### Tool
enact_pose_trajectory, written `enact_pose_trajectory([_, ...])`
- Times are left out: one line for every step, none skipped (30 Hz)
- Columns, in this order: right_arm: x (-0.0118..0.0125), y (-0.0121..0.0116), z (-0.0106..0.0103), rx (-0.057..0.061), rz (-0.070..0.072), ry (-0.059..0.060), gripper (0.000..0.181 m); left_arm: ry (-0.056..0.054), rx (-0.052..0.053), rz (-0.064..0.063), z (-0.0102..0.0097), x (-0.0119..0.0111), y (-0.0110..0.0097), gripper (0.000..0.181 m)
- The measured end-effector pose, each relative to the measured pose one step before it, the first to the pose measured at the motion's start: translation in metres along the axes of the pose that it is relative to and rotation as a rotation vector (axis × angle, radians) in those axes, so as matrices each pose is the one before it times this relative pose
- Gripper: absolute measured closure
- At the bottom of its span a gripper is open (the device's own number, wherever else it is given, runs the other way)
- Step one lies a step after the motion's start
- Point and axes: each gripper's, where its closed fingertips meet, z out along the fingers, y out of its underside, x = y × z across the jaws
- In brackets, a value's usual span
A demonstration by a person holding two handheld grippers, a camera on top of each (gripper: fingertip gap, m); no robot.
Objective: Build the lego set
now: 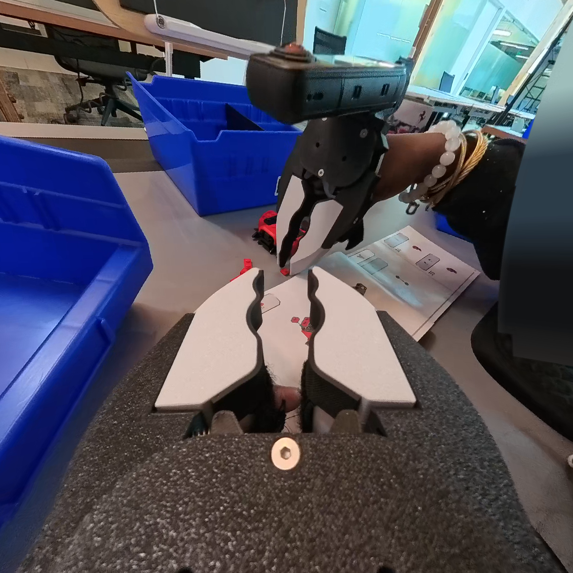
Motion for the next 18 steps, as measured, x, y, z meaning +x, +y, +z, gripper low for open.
enact_pose_trajectory([-0.00017,0.00010,0.00100,-0.0009,-0.0008,0.0010,0.171,0.0006,0.0015,-0.0017,-0.00020,-0.00010,-0.00019,0.155])
enact_pose_trajectory([-0.00108,-0.00026,0.00098,0.0016,-0.0027,-0.0048,0.173,0.0007,0.0010,-0.0016,-0.00011,-0.00001,-0.00003,0.155])
enact_pose_trajectory([-0.00018,-0.00013,0.00060,0.0008,-0.0006,0.0010,0.173,0.0004,0.0007,-0.0012,-0.00006,-0.00006,-0.00011,0.155])
enact_pose_trajectory([0.00013,0.00005,-0.00009,0.0006,-0.0006,0.0028,0.173,0.0003,0.0006,-0.0008,-0.00006,-0.00010,-0.00010,0.155])
enact_pose_trajectory([0.00072,0.00068,-0.00100,-0.0019,-0.0031,0.0063,0.173,0.0003,0.0005,-0.0006,-0.00006,0.00008,-0.00004,0.155])
enact_pose_trajectory([0.00078,0.00011,-0.00258,0.0055,-0.0043,0.0057,0.174,0.0002,0.0003,-0.0005,-0.00006,-0.00006,0.00005,0.155])
enact_pose_trajectory([0.00026,-0.00096,-0.00469,0.0157,-0.0029,0.0007,0.174,0.0002,0.0003,-0.0006,0.00002,-0.00003,-0.00006,0.155])
enact_pose_trajectory([0.00130,-0.00047,-0.00699,0.0163,0.0005,0.0044,0.174,0.0004,0.0002,-0.0005,-0.00008,0.00010,-0.00001,0.155])
enact_pose_trajectory([0.00319,0.00076,-0.00891,0.0107,0.0005,0.0137,0.174,0.0003,0.0003,-0.0003,0.00002,-0.00004,-0.00006,0.155])
enact_pose_trajectory([0.00439,0.00185,-0.00977,0.0062,-0.0048,0.0179,0.174,0.0000,0.0004,0.0000,-0.00007,0.00000,-0.00003,0.155])
enact_pose_trajectory([0.00397,0.00253,-0.00879,0.0043,-0.0077,0.0126,0.174,0.0001,0.0004,0.0005,-0.00006,0.00008,-0.00001,0.155])
enact_pose_trajectory([0.00247,0.00216,-0.00660,0.0045,-0.0052,0.0024,0.174,0.0000,0.0007,0.0011,-0.00004,0.00012,-0.00003,0.155])
enact_pose_trajectory([0.00188,0.00183,-0.00374,0.0019,0.0045,-0.0009,0.174,-0.0002,0.0010,0.0011,-0.00014,0.00012,-0.00014,0.155])
enact_pose_trajectory([0.00127,0.00173,-0.00078,-0.0056,0.0103,-0.0028,0.174,0.0000,0.0006,0.0005,-0.00005,0.00006,-0.00004,0.155])
enact_pose_trajectory([-0.00050,0.00132,0.00169,-0.0084,0.0027,-0.0095,0.174,0.0002,0.0000,-0.0002,0.00000,0.00004,0.00000,0.155])
enact_pose_trajectory([-0.00080,0.00026,0.00297,-0.0047,-0.0055,-0.0059,0.174,0.0001,0.0000,-0.0005,-0.00001,-0.00004,-0.00002,0.155])
enact_pose_trajectory([-0.00054,0.00010,0.00354,-0.0047,-0.0078,-0.0023,0.174,0.0000,0.0004,-0.0004,-0.00005,0.00001,0.00006,0.155])
enact_pose_trajectory([-0.00023,0.00098,0.00348,-0.0114,-0.0045,-0.0019,0.174,-0.0001,0.0008,-0.0002,-0.00005,-0.00010,-0.00010,0.155])
